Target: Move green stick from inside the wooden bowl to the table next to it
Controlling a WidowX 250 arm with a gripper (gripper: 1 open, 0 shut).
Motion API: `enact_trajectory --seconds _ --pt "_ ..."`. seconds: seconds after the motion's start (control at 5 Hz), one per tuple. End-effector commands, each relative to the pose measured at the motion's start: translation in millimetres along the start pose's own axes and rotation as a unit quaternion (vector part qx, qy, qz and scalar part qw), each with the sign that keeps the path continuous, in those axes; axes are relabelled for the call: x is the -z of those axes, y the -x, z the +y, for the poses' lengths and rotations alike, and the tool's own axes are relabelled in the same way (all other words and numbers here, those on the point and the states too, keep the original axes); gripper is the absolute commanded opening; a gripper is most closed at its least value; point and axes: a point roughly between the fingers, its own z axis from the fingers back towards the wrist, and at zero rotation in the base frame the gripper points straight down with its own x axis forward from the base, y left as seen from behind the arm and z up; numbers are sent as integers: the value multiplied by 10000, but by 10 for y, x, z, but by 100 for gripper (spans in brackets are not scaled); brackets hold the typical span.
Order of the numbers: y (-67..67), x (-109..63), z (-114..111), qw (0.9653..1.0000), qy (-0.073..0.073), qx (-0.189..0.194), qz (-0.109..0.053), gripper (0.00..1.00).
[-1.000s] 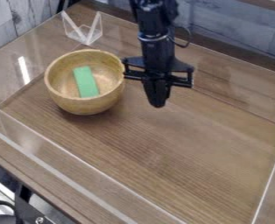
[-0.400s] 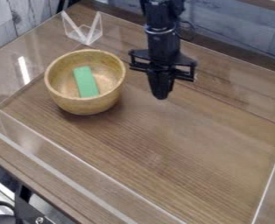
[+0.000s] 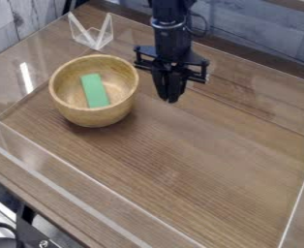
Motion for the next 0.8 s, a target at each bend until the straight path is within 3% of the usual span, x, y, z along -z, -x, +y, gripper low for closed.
enact_trajectory --seconds 0.0,0.2,0.4,0.6 --pt "-16 -90 -22 9990 -94 -152 -398 0" --pt "-10 -163 -61 9992 -55 -8 -404 100" --pt "2 -233 -103 9989 -33 123 -443 0" --pt "-41 -152 -127 9987 -68 140 -487 0"
